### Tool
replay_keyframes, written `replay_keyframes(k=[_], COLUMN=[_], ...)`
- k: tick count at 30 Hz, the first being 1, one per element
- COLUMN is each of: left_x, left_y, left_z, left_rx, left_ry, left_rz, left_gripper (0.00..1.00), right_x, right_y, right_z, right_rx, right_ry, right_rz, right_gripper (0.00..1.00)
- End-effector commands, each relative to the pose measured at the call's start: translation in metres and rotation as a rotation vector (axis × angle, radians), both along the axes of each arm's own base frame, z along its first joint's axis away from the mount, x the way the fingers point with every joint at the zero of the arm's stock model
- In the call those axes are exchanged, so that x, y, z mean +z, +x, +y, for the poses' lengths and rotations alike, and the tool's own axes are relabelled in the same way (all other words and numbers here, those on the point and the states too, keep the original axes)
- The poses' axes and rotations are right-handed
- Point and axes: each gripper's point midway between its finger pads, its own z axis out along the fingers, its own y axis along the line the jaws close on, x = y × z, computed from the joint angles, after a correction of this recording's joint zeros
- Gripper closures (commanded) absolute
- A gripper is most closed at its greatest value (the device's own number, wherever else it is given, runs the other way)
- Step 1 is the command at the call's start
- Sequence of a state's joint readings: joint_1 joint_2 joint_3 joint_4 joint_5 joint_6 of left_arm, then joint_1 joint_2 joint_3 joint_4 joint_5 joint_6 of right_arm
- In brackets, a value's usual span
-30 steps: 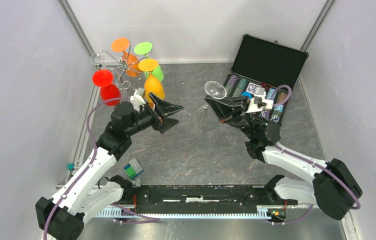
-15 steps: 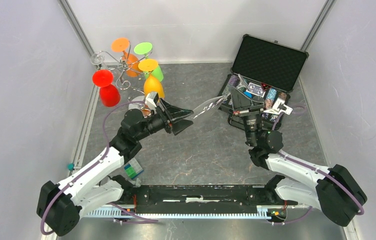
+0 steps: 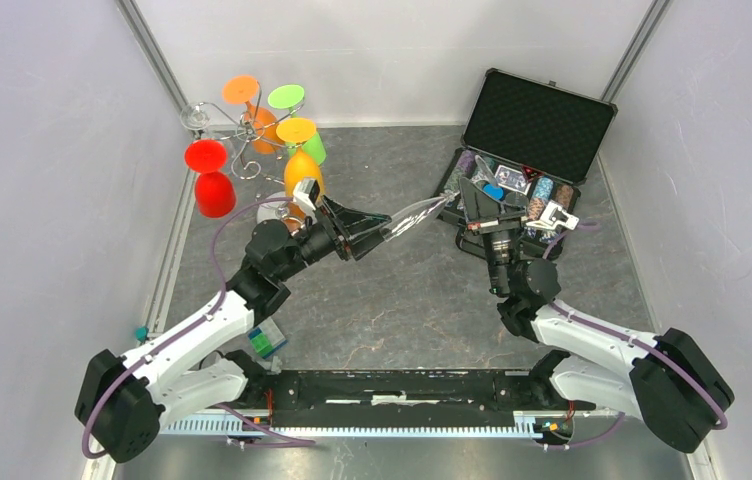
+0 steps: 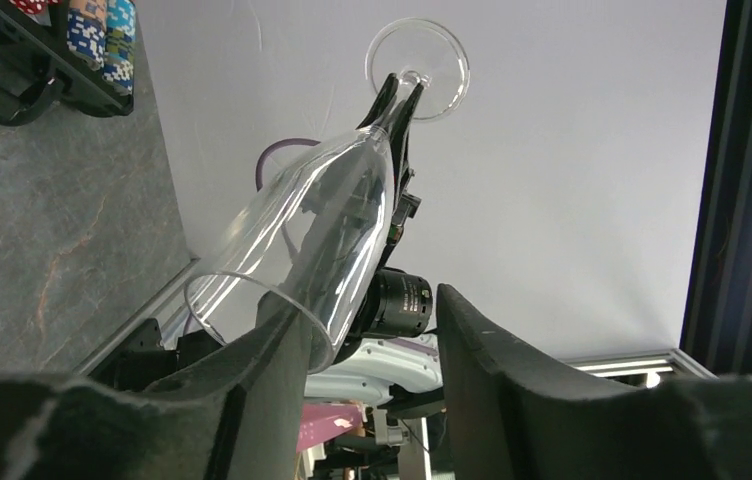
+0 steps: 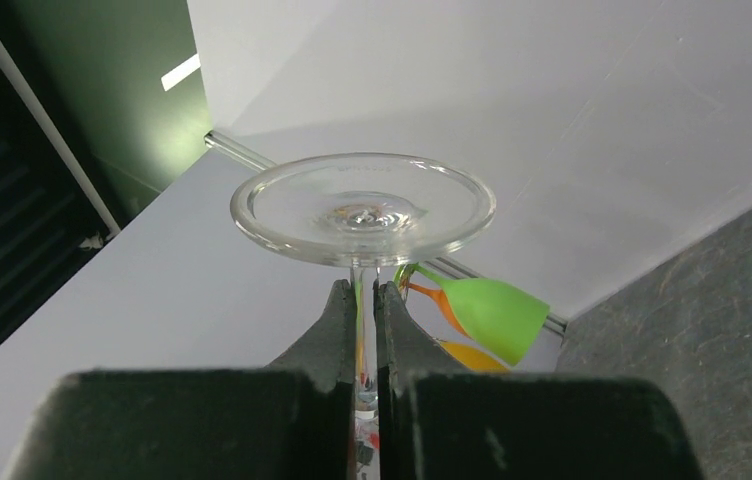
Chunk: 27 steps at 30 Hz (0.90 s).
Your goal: Take the wine glass off the wine glass rack
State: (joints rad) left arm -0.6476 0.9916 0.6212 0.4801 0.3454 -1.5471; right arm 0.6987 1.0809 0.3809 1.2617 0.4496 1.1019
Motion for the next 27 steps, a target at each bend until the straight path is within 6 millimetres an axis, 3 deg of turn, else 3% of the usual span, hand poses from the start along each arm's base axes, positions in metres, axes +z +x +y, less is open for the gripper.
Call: replay_keyframes(k=[1, 6, 13, 18, 23, 25, 27], left_x=[0.037, 0.04, 0.033, 0.029, 0.026, 0.025, 0.024], left_y=[0.003, 0.005, 0.01, 0.01, 0.01, 0.011, 0.011], left_z=[0.001, -0.003, -0.004, -0.006, -0.006, -0.006, -0.005], left_rx=[0.031, 0.032, 0.05, 0.041, 0.045, 0.048, 0.055], left_ry=[-0.073, -0.068, -0.029, -0.008, 0.005, 0.011, 0.018], left_rz=[-0.096, -0.112, -0.121, -0.115, -0.114, -0.113, -0.118], left_gripper=[0.52, 0.75, 0.98, 0.98, 0.73, 0.73, 0.84], right_x=[-0.005, -0.015, -0.022, -0.029, -0.03, -0.033, -0.034], right_y=[-0.002, 0.0, -0.003, -0.005, -0.006, -0.005, -0.005], right_z=[0.001, 0.002, 0.01, 0.017, 0.023, 0.025, 0.025], right_rx=[0.051, 0.065, 0.103, 0.15, 0.187, 0.192, 0.194], right_ry=[0.084, 0.1, 0.074, 0.072, 0.074, 0.068, 0.063], right_rz=[0.048, 0.079, 0.112, 0.162, 0.186, 0.2, 0.209], right_gripper=[1.0, 1.0, 1.0, 1.0, 1.0, 1.0, 1.0])
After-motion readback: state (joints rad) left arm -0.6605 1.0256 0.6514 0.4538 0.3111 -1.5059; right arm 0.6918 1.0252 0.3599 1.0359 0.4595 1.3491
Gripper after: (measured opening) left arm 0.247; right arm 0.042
